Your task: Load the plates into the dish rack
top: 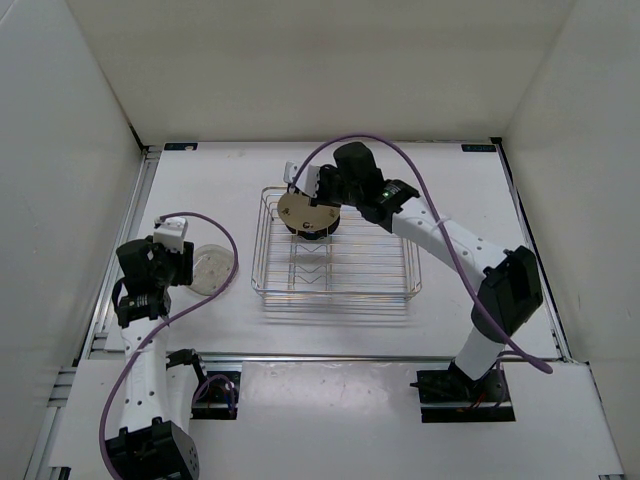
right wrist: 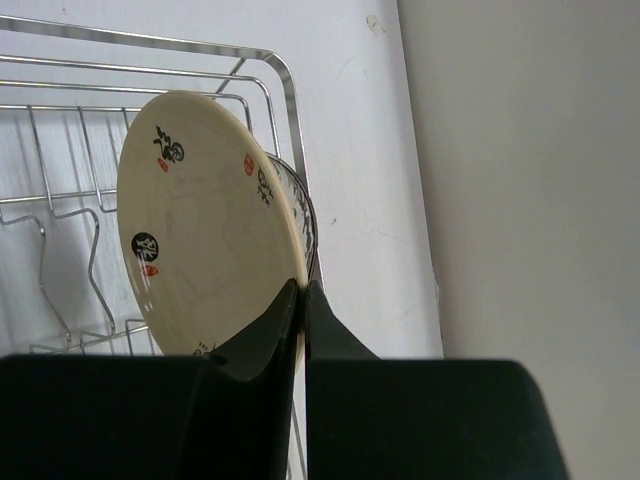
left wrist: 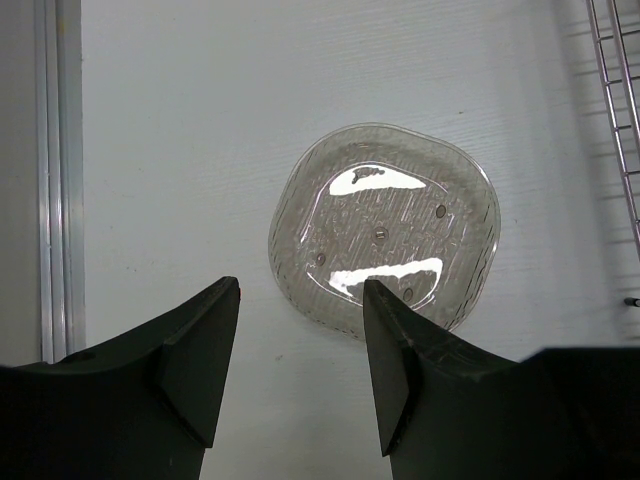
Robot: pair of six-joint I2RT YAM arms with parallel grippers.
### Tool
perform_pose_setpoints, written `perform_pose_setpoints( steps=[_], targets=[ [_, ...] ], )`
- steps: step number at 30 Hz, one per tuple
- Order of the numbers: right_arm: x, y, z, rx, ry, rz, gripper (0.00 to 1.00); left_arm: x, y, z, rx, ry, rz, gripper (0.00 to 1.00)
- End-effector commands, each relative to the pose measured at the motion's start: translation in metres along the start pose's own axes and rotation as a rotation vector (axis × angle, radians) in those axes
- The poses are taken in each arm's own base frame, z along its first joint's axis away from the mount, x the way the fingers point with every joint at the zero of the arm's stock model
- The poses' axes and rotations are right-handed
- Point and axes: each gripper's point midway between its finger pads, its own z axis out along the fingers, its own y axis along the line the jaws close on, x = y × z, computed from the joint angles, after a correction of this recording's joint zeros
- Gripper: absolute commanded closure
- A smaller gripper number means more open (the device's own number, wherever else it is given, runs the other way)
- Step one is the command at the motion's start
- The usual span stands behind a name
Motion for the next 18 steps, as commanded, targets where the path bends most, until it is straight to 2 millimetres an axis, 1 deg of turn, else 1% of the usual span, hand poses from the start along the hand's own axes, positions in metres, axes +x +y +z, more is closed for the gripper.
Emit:
perform_pose_setpoints(
  steps=[1, 2, 3, 6, 7, 9, 11, 12, 14, 15, 17, 18],
  targets=[
    [-0.029, -0.043, -0.009, 0.114, -0.088, -0.020, 1.00, 0.006, -0.004, 0.001, 0.020, 0.002, -0.008, 0.37],
    [-0.025, -0.042, -0.006, 0.113, -0.075, -0.017, 1.00, 0.006, -0.004, 0.001, 0.020, 0.002, -0.008, 0.37],
    [-0.029, -0.046, -0.008, 0.122, -0.083, -0.019, 1.00, 0.006, -0.004, 0.001, 0.020, 0.002, -0.008, 0.37],
    [-0.030, -0.048, -0.008, 0.130, -0.088, -0.030, 1.00, 0.006, -0.004, 0.001, 0.020, 0.002, -0.008, 0.37],
    [-0.024, -0.049, -0.005, 0.129, -0.076, -0.025, 1.00, 0.006, -0.004, 0.001, 0.020, 0.002, -0.008, 0.37],
    [-0.022, -0.050, -0.006, 0.135, -0.069, -0.024, 1.00, 0.006, -0.004, 0.001, 0.020, 0.002, -0.008, 0.37],
    [-0.027, -0.055, -0.007, 0.149, -0.081, -0.028, 1.00, 0.006, -0.004, 0.001, 0.020, 0.002, -0.008, 0.37],
    [-0.024, -0.053, -0.003, 0.142, -0.075, -0.026, 1.00, 0.006, -0.004, 0.001, 0.020, 0.002, -0.008, 0.37],
    [-0.024, -0.053, -0.003, 0.142, -0.075, -0.026, 1.00, 0.004, -0.004, 0.000, 0.017, -0.006, -0.006, 0.37],
    [-0.024, -0.053, -0.003, 0.142, -0.075, -0.026, 1.00, 0.008, -0.005, 0.001, 0.020, 0.002, -0.008, 0.37],
    [-0.024, -0.053, -0.003, 0.142, -0.075, -0.026, 1.00, 0.008, -0.005, 0.001, 0.020, 0.002, -0.008, 0.37],
    [-0.021, -0.050, -0.002, 0.135, -0.069, -0.024, 1.00, 0.008, -0.005, 0.001, 0.020, 0.002, -0.008, 0.37]
  ],
)
